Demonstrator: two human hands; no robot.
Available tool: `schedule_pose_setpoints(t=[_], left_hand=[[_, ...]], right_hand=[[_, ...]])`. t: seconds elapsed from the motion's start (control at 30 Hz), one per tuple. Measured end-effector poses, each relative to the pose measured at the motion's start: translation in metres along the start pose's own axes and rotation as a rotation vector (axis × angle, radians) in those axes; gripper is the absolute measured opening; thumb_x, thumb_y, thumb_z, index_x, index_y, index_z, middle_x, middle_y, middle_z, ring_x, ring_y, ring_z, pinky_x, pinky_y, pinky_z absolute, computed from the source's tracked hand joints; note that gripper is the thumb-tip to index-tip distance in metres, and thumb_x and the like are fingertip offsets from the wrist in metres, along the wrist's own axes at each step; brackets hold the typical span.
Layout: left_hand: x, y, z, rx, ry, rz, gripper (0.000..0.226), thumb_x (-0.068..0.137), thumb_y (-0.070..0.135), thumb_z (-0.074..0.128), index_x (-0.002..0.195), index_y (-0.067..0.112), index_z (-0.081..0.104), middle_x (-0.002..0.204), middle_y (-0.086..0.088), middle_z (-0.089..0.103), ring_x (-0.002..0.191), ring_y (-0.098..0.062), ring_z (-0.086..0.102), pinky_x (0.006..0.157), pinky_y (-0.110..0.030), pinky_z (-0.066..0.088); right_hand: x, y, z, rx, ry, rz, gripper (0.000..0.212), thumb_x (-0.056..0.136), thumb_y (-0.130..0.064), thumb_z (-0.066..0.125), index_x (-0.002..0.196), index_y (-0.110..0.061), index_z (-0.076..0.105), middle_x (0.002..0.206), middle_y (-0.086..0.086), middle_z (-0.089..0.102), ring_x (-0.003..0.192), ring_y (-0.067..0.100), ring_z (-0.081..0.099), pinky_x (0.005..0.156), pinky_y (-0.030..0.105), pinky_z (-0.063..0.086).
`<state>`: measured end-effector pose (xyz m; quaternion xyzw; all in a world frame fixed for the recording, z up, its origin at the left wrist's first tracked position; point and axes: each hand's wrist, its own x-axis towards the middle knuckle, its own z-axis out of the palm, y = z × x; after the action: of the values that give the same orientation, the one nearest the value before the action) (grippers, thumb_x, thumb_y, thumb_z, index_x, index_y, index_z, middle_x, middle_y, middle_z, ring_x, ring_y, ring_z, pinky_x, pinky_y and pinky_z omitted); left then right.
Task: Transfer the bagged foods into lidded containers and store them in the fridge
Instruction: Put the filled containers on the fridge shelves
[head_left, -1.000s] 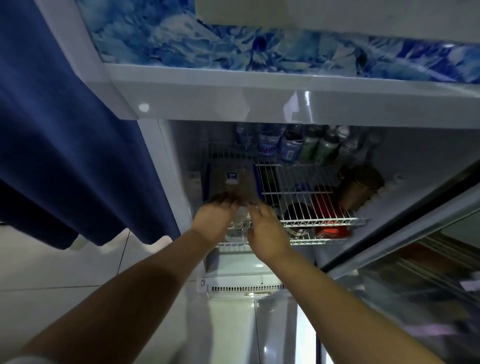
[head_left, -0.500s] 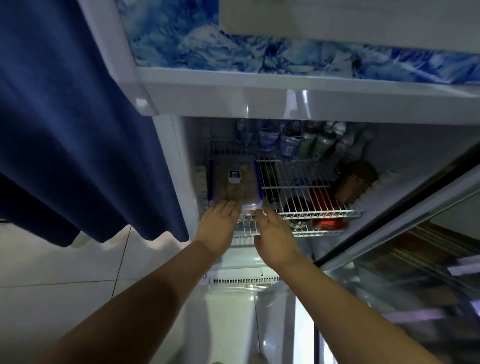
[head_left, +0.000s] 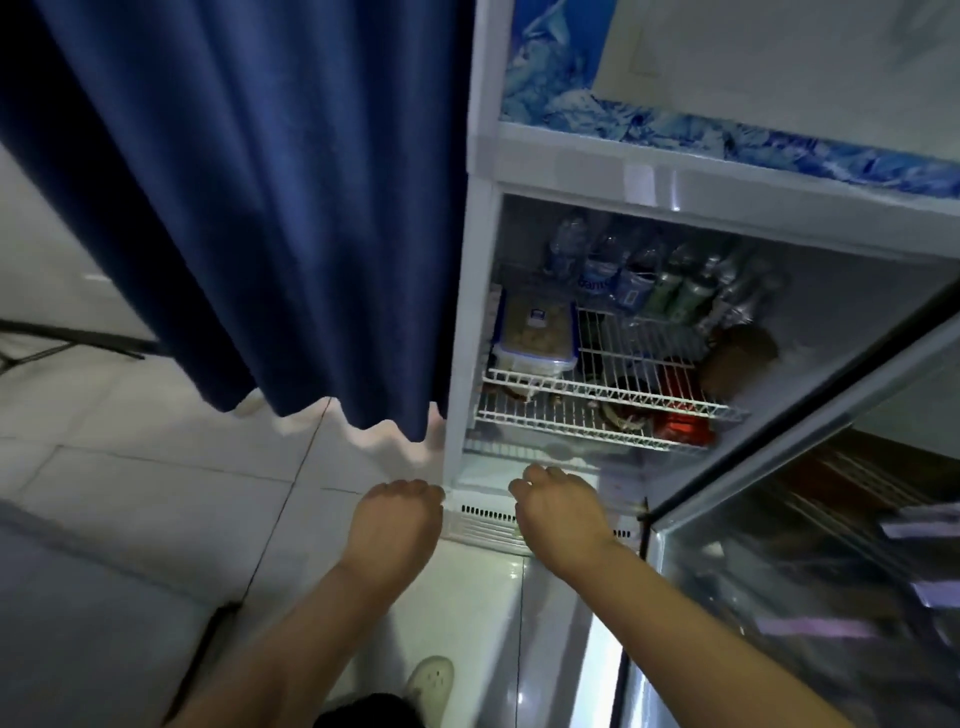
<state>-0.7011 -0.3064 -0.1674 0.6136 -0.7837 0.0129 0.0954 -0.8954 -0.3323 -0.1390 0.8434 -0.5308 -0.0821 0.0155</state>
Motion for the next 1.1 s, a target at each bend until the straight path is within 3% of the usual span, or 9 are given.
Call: schedule_pose_setpoints(t=[0.2, 0.3, 0.43, 0.6, 0.73, 0.87, 0.97, 1.03, 1.1], left_hand=[[-0.123, 0.0, -0.022, 0.071, -0.026, -0.23, 0.026, 0.046, 0.006, 0.076, 0.045, 0.019, 0.054, 0.041, 0.001, 0.048, 0.031, -0.019, 0.043, 0.039, -0.019, 0.022], [-0.192, -0.002, -0.039, 0.061, 0.011, -0.369, 0.016, 0.056, 0.014, 0.057, 0.042, 0.016, 0.048, 0.039, -0.002, 0.046, 0.03, -0.02, 0.043, 0.035, -0.017, 0.018], [-0.283, -0.013, -0.071, 0.043, 0.068, -0.622, 0.024, 0.065, 0.019, 0.034, 0.043, 0.015, 0.041, 0.036, -0.003, 0.04, 0.026, -0.021, 0.037, 0.044, -0.013, 0.0], [-0.399, -0.036, -0.097, 0.035, 0.059, -0.946, 0.023, 0.069, 0.017, 0.048, 0.047, 0.018, 0.043, 0.041, -0.001, 0.042, 0.032, -0.018, 0.036, 0.038, -0.016, 0.007], [-0.473, -0.04, -0.122, 0.053, 0.182, -1.05, 0.033, 0.065, 0.017, 0.055, 0.053, 0.023, 0.025, 0.046, 0.003, 0.017, 0.038, -0.014, 0.018, 0.043, -0.015, -0.003], [-0.567, -0.054, -0.136, 0.067, 0.203, -1.198, 0.025, 0.072, 0.022, 0.05, 0.048, 0.016, 0.046, 0.041, 0.003, 0.041, 0.035, -0.015, 0.033, 0.038, -0.017, 0.006], [-0.648, -0.067, -0.153, 0.119, 0.249, -1.309, 0.026, 0.073, 0.027, 0.045, 0.058, 0.017, 0.064, 0.049, 0.003, 0.058, 0.041, -0.018, 0.054, 0.033, -0.02, 0.031], [-0.702, -0.077, -0.167, 0.155, 0.291, -1.393, 0.011, 0.071, 0.022, 0.063, 0.064, 0.018, 0.069, 0.055, 0.002, 0.063, 0.045, -0.019, 0.059, 0.036, -0.021, 0.04], [-0.751, -0.087, -0.181, 0.15, 0.308, -1.501, 0.011, 0.063, 0.016, 0.08, 0.063, 0.019, 0.069, 0.057, 0.004, 0.064, 0.046, -0.017, 0.059, 0.038, -0.021, 0.04]], right_hand=[[-0.046, -0.075, -0.001, 0.009, 0.062, -0.207, 0.031, 0.034, -0.014, 0.083, 0.057, -0.021, 0.064, 0.053, 0.0, 0.055, 0.042, 0.019, 0.053, 0.038, 0.02, 0.038], [-0.067, -0.118, -0.005, 0.044, 0.104, -0.293, 0.024, 0.046, -0.018, 0.083, 0.062, -0.022, 0.066, 0.058, -0.001, 0.058, 0.047, 0.018, 0.057, 0.041, 0.023, 0.041], [-0.092, -0.181, -0.018, 0.162, 0.071, -0.45, 0.022, 0.088, -0.015, 0.051, 0.104, -0.016, 0.065, 0.099, 0.005, 0.065, 0.09, 0.025, 0.061, 0.072, 0.03, 0.047], [-0.121, -0.274, -0.032, 0.248, 0.095, -0.67, 0.029, 0.095, -0.018, 0.036, 0.111, -0.018, 0.061, 0.106, 0.002, 0.062, 0.096, 0.021, 0.056, 0.067, 0.029, 0.037], [-0.151, -0.352, -0.044, 0.262, 0.092, -0.816, 0.025, 0.093, -0.017, 0.04, 0.099, -0.013, 0.064, 0.096, 0.005, 0.063, 0.088, 0.023, 0.058, 0.061, 0.027, 0.03], [-0.191, -0.444, -0.058, 0.219, 0.054, -0.928, 0.025, 0.093, -0.014, 0.041, 0.098, -0.01, 0.065, 0.097, 0.009, 0.065, 0.088, 0.026, 0.059, 0.062, 0.03, 0.038], [-0.229, -0.521, -0.07, 0.166, 0.041, -1.015, 0.027, 0.096, -0.016, 0.038, 0.092, -0.012, 0.064, 0.098, 0.007, 0.064, 0.087, 0.024, 0.059, 0.061, 0.03, 0.04], [-0.259, -0.574, -0.079, 0.137, 0.02, -1.071, 0.029, 0.097, -0.018, 0.036, 0.08, -0.014, 0.059, 0.094, 0.006, 0.061, 0.083, 0.022, 0.055, 0.055, 0.028, 0.034], [-0.287, -0.623, -0.085, 0.136, 0.039, -1.142, 0.029, 0.098, -0.02, 0.036, 0.1, -0.015, 0.064, 0.104, 0.005, 0.062, 0.092, 0.022, 0.057, 0.064, 0.03, 0.04]])
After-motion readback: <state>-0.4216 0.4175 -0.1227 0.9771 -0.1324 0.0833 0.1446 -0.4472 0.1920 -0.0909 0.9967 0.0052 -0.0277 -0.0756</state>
